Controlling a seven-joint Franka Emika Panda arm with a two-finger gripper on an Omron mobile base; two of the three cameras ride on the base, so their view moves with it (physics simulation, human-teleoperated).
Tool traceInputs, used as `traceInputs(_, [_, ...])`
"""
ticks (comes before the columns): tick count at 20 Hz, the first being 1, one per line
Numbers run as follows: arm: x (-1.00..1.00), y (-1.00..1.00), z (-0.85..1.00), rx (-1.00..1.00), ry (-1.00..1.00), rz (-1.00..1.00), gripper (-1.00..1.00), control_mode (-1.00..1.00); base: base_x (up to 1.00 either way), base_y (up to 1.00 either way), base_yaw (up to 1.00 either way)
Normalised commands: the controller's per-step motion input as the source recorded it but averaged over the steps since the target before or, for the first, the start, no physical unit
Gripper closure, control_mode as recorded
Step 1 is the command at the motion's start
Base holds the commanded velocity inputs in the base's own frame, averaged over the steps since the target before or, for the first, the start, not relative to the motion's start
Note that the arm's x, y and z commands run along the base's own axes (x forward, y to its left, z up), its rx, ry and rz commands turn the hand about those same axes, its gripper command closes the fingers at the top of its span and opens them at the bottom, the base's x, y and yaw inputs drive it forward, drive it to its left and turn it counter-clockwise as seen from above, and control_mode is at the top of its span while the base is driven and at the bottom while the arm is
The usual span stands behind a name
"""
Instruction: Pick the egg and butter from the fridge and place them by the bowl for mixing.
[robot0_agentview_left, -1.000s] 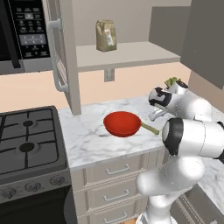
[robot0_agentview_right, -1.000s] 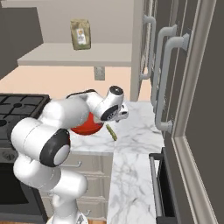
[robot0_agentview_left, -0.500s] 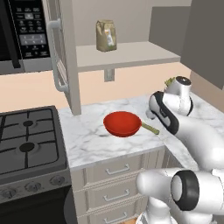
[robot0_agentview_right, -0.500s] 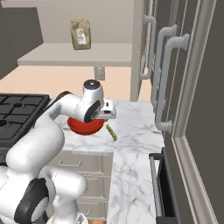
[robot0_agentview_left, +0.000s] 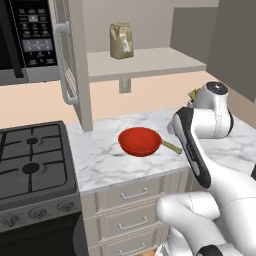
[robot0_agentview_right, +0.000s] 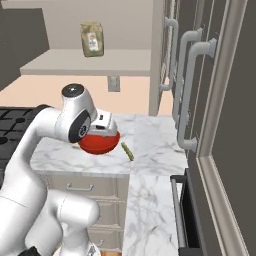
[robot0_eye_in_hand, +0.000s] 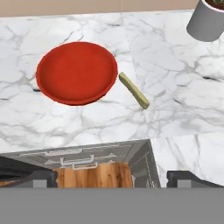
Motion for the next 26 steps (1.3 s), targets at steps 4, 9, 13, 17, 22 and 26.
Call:
traceInputs(4, [-0.77,0.43,0.62,0.0,0.0,-0.01,-1.0,-1.0,0.0,0.0,0.0])
traceInputs(9, [-0.72,0.27,0.62,0.0,0.0,0.0,-1.0,-1.0,0.0,0.0,0.0])
traceInputs(13, [-0.43,0.16,0.45,0.0,0.0,0.0,-1.0,-1.0,0.0,0.0,0.0])
traceInputs(17, [-0.51,0.0,0.23,0.0,0.0,0.0,-1.0,-1.0,0.0,0.0,0.0])
traceInputs(22, [-0.28,0.0,0.08,0.0,0.0,0.0,-1.0,-1.0,0.0,0.0,0.0])
traceInputs(26, [-0.24,0.0,0.05,0.0,0.0,0.0,-1.0,-1.0,0.0,0.0,0.0])
